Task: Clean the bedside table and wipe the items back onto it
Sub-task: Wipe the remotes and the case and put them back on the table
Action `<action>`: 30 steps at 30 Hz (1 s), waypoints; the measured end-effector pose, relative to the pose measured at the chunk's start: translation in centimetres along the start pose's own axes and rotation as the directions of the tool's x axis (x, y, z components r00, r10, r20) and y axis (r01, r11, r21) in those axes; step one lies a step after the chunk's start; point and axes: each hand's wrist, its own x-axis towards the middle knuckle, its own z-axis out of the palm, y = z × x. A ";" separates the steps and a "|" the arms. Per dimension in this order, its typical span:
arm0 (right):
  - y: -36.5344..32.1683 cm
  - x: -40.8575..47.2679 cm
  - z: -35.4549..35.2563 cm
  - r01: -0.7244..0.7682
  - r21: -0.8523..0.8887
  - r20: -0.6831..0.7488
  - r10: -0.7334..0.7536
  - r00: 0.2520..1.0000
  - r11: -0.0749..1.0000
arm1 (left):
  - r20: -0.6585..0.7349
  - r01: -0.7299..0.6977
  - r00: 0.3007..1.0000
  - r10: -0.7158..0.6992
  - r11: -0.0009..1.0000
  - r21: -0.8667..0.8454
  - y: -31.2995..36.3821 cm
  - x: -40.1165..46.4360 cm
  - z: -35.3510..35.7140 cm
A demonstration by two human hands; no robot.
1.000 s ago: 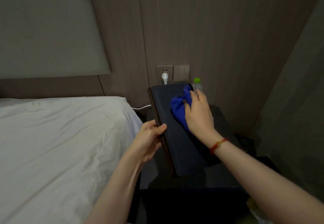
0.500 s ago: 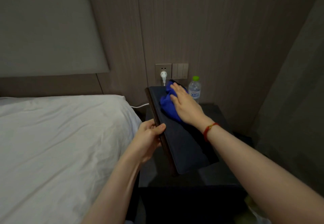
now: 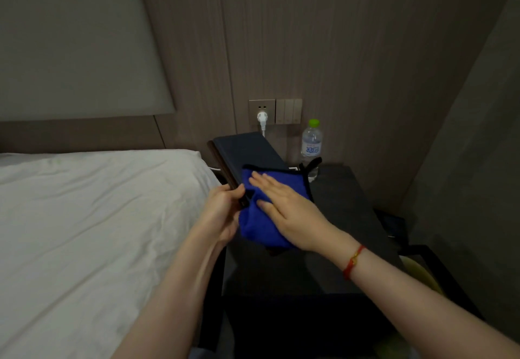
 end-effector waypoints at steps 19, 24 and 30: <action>-1.3 -3.4 1.8 -0.074 -0.153 -0.072 0.064 0.995 0.985 | -0.203 0.068 0.975 -0.089 0.992 -0.107 -0.5 0.8 0.7; -1.4 -3.7 2.1 -0.171 -0.301 0.078 0.202 0.976 0.938 | -0.310 0.045 0.949 -0.064 0.997 -0.066 -0.7 0.7 0.8; -1.0 -2.9 2.6 -0.218 -0.351 -0.083 0.201 0.976 0.911 | -0.424 0.037 0.905 0.028 0.989 0.144 -0.9 0.5 2.2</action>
